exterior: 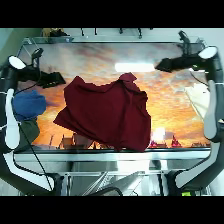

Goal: Fold the shirts.

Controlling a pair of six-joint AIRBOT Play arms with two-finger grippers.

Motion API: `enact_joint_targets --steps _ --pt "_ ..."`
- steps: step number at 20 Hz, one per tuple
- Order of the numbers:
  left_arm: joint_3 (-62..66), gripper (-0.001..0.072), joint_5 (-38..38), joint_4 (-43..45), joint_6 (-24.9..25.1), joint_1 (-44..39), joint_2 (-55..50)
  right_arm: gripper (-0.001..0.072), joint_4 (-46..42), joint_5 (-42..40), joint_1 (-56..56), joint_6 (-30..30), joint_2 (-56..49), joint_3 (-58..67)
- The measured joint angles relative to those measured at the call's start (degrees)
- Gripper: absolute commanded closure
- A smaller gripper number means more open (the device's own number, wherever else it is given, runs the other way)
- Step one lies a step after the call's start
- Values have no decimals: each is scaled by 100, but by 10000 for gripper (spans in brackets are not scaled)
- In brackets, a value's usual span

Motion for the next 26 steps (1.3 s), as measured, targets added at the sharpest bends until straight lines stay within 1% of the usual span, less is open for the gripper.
enact_joint_targets --steps 3,6,9,12,15,18,21,22,23,25,26 --pt "-317 35 -750 42 201 562 -42 513 -295 675 -354 247 599 -870" --pt "-841 35 -1056 42 490 997 -114 513 -439 929 -577 332 1314 -2173" --pt "-1128 35 -1154 -4 741 1226 -367 512 -520 920 -671 339 2057 -3617" --pt "-1226 35 -1152 -363 962 1294 -680 512 -542 678 -706 356 2658 -4734" --pt "-1261 35 -1106 -682 1102 1285 -988 512 -560 551 -719 376 3042 -5375" --pt "-1266 35 -1213 -879 1172 1281 -1237 513 -562 490 -723 376 3298 -5648" --pt "-1279 37 -1600 -962 1198 1248 -1419 513 -564 472 -723 376 3412 -5746" --pt "-1285 150 -1770 -955 1202 1228 -1451 512 -564 472 -723 376 3416 -5764" --pt "-1287 365 -1899 -841 1215 1202 -1475 512 -566 470 -723 378 3405 -5775" --pt "-1307 695 -2096 -625 1217 1139 -1530 508 -581 466 -723 378 3340 -5790" --pt "-1300 694 -2116 -623 1224 1110 -1523 463 -581 457 -723 378 3292 -5794"
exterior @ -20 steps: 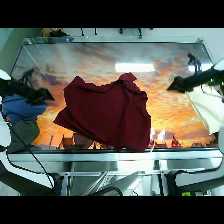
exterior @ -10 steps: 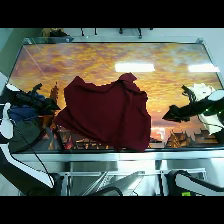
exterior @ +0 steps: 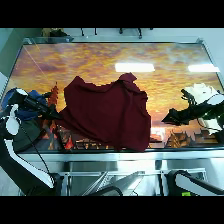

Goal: Fold the shirts.

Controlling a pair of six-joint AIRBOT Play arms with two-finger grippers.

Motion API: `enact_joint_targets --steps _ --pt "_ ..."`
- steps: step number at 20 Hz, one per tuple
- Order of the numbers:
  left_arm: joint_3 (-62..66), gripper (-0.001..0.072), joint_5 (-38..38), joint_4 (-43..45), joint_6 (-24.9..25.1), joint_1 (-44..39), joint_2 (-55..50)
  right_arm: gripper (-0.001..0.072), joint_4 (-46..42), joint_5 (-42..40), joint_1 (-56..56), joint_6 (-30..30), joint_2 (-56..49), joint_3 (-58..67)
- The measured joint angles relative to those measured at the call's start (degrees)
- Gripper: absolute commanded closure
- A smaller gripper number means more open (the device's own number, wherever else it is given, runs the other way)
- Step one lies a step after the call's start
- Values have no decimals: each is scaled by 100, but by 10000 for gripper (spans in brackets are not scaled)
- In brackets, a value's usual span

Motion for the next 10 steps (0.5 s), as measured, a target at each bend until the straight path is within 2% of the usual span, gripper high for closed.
enact_joint_targets --steps 1,5,10 --pt "2 695 -103 -66 11 -24 2 390 -2 -2 0 0 -46 -4" --pt "7 695 55 -144 -87 -70 83 391 -66 -74 4 -2 -188 -175" --pt "9 695 221 -186 -166 -83 317 392 -7 -553 205 212 -232 -1150"
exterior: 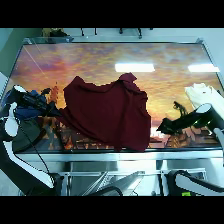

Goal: Fold the shirts.

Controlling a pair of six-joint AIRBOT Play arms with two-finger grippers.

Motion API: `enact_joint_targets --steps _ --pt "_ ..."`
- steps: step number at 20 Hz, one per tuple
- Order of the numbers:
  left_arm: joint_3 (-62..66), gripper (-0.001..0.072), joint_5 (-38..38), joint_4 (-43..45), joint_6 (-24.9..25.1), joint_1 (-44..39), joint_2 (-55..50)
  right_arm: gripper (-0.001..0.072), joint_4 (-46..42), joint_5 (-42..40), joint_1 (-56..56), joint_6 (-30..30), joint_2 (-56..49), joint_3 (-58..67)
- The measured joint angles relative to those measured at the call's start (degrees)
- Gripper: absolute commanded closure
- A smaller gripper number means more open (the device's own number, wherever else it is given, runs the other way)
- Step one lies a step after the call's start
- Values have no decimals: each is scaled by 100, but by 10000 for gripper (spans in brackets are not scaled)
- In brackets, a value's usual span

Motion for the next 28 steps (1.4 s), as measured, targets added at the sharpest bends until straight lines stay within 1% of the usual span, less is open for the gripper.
enact_joint_targets --steps 4,6,10,12,16,17,18,21,24,25,26,28 --pt "0 695 59 -39 -63 0 85 392 396 -682 439 153 -9 -800" --pt "0 694 63 -39 -81 0 103 393 713 -1005 715 177 -4 -1005" --pt "-2 694 87 -44 -83 0 111 398 990 -1534 1043 188 -9 -1167" --pt "0 694 111 -44 -83 0 114 480 1071 -1659 1132 96 -17 -1202" --pt "0 694 153 -46 -85 0 114 492 1152 -1788 1222 -116 -22 -1231" --pt "-2 695 164 -46 -85 0 114 558 1150 -1792 1231 -142 -26 -1233" --pt "0 695 173 -46 -85 0 114 697 1119 -1829 1239 -168 -35 -1235" --pt "-2 696 164 -46 -96 0 136 696 1209 -1878 1252 -378 -44 -1222" --pt "-2 696 146 -61 -170 0 422 695 1154 -1923 1224 -553 144 -813" --pt "-2 695 144 -103 -195 0 638 696 1296 -1685 1167 -595 306 -474" --pt "-2 695 146 -247 -192 2 903 696 1401 -1355 1082 -634 472 -66" --pt "-2 696 151 -911 -114 7 1550 697 1447 -1121 787 -691 791 940"
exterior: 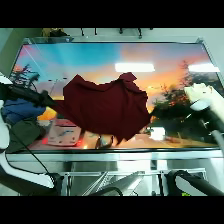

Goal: Fold the shirts.

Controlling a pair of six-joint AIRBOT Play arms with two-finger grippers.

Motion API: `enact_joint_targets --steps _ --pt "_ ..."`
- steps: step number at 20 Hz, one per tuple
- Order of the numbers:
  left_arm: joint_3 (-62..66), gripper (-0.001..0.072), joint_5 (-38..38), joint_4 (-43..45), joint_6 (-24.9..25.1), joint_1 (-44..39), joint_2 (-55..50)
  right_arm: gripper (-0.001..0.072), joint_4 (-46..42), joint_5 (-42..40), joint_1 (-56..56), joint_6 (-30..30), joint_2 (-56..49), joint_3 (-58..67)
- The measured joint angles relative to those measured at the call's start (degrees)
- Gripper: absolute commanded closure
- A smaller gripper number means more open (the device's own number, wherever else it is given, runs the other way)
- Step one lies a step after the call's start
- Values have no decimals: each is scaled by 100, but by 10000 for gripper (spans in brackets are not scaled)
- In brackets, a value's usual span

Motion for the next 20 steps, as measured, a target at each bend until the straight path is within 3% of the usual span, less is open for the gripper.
enact_joint_targets --steps 5,9,12,15,17,20 --pt "4 695 448 -2771 404 138 2251 696 114 695 -946 -175 520 3510" --pt "9 695 1386 -3823 560 1032 4328 697 133 802 -1473 -225 638 5786" --pt "184 695 1958 -3768 601 2135 5523 695 140 693 -1617 -393 713 6605" --pt "531 695 2173 -3265 535 2535 5855 695 328 610 -1674 -723 599 6815" --pt "638 695 2149 -3104 498 2321 5628 696 715 623 -1687 -1008 291 6686" --pt "334 695 2024 -2704 599 1316 4894 695 1233 863 -1550 -1333 -535 6258"
